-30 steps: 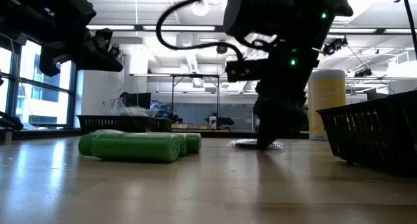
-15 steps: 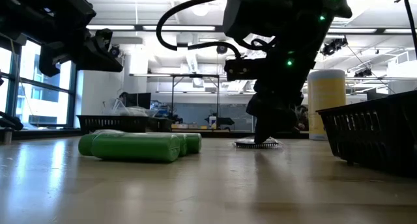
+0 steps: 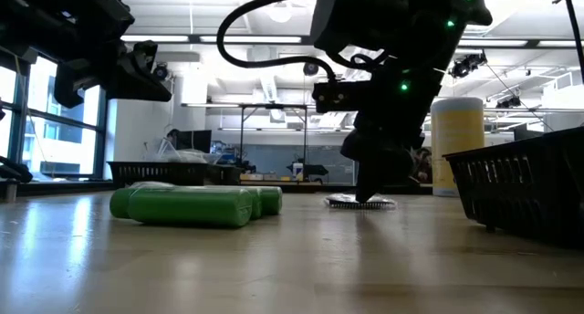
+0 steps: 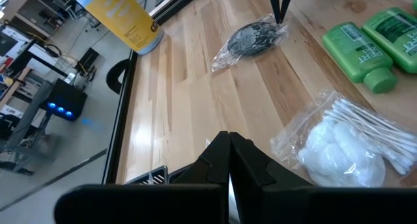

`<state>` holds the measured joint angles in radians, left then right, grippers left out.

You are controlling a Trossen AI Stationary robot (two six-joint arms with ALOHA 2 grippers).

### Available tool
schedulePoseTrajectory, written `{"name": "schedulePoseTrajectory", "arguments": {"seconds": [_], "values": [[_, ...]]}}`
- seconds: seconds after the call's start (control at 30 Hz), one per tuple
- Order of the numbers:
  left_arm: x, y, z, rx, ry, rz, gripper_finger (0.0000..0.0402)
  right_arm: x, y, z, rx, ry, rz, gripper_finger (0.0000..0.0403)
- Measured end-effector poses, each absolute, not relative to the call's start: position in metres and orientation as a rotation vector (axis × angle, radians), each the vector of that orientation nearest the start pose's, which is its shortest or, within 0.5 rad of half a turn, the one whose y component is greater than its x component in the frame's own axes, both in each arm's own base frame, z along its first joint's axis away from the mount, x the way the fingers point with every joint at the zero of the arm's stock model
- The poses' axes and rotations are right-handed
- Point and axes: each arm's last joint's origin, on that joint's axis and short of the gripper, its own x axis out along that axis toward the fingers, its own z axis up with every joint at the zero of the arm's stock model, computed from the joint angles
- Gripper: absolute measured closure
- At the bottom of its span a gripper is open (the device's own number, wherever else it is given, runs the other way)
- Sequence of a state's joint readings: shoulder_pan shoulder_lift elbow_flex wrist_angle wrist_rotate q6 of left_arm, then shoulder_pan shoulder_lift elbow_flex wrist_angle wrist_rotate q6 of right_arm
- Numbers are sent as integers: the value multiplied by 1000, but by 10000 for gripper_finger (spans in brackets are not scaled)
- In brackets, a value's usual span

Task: Pick & Place Travel size toiletries
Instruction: Put the black hairbrush into the top black basket

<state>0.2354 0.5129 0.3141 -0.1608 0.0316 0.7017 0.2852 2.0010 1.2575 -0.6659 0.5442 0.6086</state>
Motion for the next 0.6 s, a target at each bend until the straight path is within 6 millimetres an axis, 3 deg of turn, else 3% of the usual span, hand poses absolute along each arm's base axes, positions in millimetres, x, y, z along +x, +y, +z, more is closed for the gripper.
{"name": "schedulePoseTrajectory", "arguments": {"seconds": [0.27,0.6], "values": [[129,30,210,643,411,68,402,355,89,135,-43,1141,-580,401],[129,30,209,643,412,68,402,349,84,178,-7,1008,-597,401]]}}
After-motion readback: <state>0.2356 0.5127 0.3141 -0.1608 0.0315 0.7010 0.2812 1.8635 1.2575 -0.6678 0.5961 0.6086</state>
